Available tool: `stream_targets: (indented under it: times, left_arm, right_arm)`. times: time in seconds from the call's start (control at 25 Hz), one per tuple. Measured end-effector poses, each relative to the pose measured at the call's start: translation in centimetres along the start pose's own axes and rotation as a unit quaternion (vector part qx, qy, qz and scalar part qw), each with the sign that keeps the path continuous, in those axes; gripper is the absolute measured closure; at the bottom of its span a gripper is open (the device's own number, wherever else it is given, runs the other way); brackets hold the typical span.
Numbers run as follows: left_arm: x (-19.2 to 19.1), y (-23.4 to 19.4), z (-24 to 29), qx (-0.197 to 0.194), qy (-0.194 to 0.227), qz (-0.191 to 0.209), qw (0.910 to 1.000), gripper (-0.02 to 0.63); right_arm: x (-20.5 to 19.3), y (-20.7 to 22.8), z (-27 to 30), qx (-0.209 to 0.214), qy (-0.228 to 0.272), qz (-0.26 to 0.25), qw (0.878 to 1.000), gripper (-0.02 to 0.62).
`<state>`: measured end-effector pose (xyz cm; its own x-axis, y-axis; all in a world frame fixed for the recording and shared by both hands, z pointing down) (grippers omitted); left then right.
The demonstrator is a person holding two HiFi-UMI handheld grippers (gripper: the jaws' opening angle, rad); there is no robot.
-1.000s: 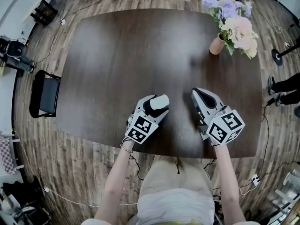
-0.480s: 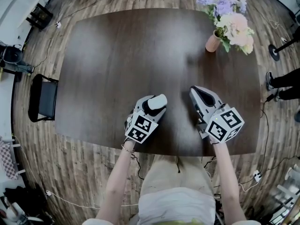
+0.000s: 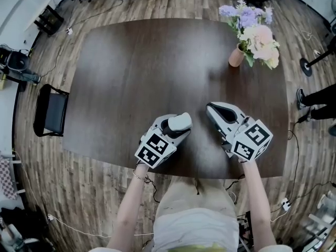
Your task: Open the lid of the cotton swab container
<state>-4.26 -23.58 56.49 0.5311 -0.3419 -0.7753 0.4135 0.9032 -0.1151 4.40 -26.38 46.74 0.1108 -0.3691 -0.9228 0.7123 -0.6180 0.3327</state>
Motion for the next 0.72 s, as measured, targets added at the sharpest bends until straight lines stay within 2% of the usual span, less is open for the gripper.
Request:
stream_targets:
  times: [0.32, 0.6, 0.68, 0.72]
  left_arm:
    - [5.0, 2.7, -3.8, -0.018, 0.025, 0.012, 0.9995, 0.339]
    - [7.8, 4.3, -6.7, -0.023, 0.032, 0.026, 0.9989, 0.339]
    - [8.3, 4.7, -7.3, -0.026, 0.030, 0.030, 0.9988, 0.339]
    - [8.5, 5.0, -7.6, -0.028, 0.030, 0.032, 0.9987, 0.339]
  right_arm:
    - [4.3, -4.3, -1.1, 0.117, 0.002, -0.060, 0.991, 0.572]
    - [7.4, -8.9, -2.0, 0.222, -0.029, -0.106, 0.969, 0.571]
    - [7.8, -9.9, -2.1, 0.242, -0.047, -0.115, 0.962, 0.547]
    - [7.9, -10.4, -2.1, 0.251, -0.059, -0.118, 0.959, 0.508]
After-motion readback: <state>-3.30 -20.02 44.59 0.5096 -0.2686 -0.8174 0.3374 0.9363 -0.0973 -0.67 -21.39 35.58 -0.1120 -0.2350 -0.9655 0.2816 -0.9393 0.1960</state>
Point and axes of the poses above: the fingertips, and each gripper's own axes: z forward along the fingers, y to its right, x out of its top, the point moved 1 cm from there along -z, backward along the fingers, and after that the axes turned 1 degree about -y, right-handed, at the moved point
